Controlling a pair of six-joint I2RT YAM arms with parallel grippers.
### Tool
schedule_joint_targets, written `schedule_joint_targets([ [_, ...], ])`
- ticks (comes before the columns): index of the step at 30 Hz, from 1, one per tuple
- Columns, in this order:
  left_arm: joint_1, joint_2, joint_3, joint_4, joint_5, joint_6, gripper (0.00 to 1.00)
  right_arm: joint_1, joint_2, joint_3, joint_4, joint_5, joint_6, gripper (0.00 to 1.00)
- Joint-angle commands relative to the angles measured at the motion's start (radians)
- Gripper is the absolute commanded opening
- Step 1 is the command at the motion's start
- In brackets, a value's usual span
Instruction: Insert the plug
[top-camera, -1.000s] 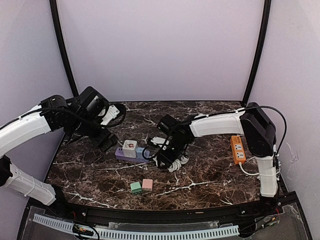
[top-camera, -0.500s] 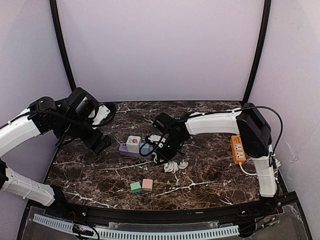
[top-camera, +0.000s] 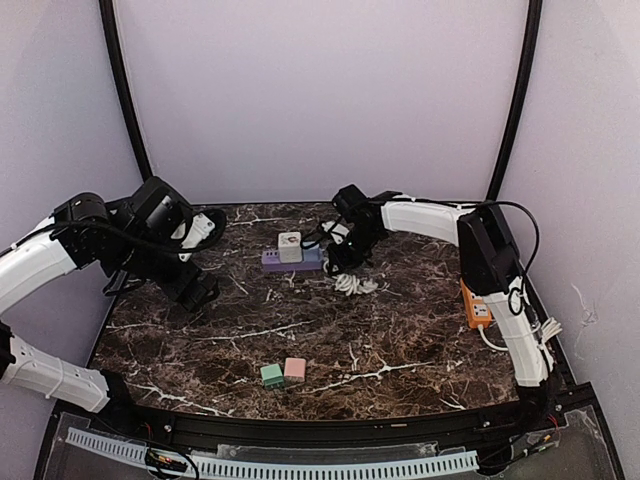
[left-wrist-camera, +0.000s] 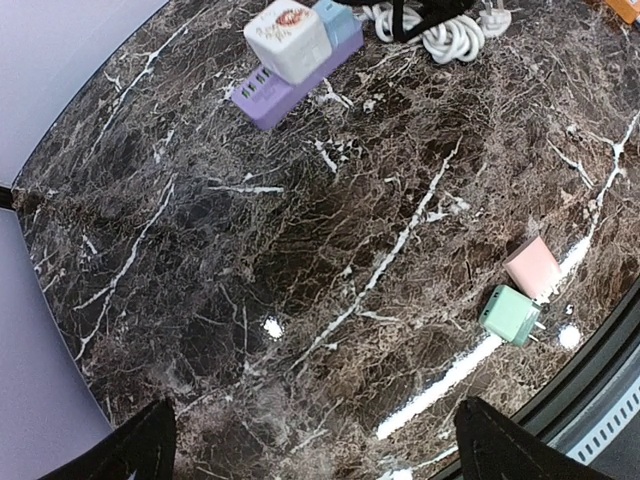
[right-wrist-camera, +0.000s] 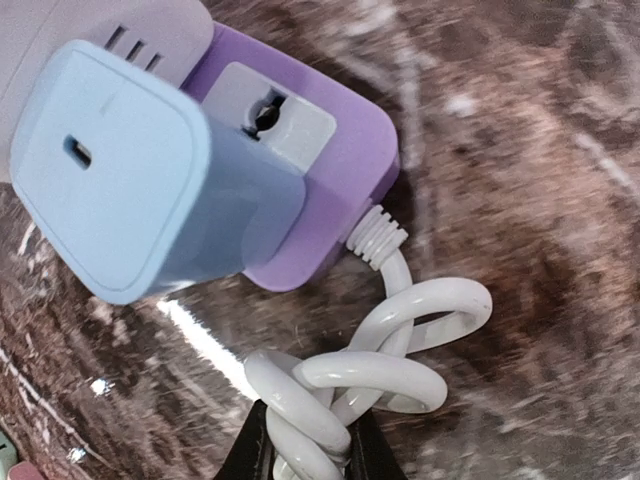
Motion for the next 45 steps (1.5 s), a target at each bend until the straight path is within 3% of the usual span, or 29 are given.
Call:
schedule_joint_targets([
  [1, 0.003, -0.002, 0.040, -0.057, 0.018, -0.033, 0.99, -0.103, 0.097, 0.125, -0.019, 0.170, -0.042, 0.00],
  [6, 0.003, 0.018, 0.068, -0.085, 0.005, -0.066, 0.99, -0.201, 0.148, 0.225, -0.045, 0.203, -0.059, 0.00],
  [13, 0.008, 0.098, 0.186, -0.136, -0.018, -0.200, 0.99, -0.302, 0.131, 0.190, -0.042, 0.197, -0.074, 0.00],
  [14, 0.008, 0.104, 0.196, -0.139, -0.035, -0.200, 0.99, -0.309, 0.125, 0.177, -0.040, 0.191, -0.076, 0.04],
  [21, 0.016, 0.119, 0.201, -0.124, -0.050, -0.214, 0.99, -0.319, 0.081, 0.100, -0.027, 0.147, -0.087, 0.61],
  [28, 0.021, 0.139, 0.203, -0.132, -0.076, -0.231, 0.99, -0.319, -0.009, 0.055, -0.013, 0.131, -0.089, 0.98],
  [39, 0.022, 0.150, 0.185, -0.104, -0.058, -0.248, 0.99, -0.319, -0.297, -0.165, 0.017, 0.157, -0.059, 0.99],
  [45, 0.032, 0.179, 0.204, -0.078, -0.049, -0.154, 0.99, -0.324, -0.484, -0.329, 0.014, 0.249, 0.013, 0.99],
])
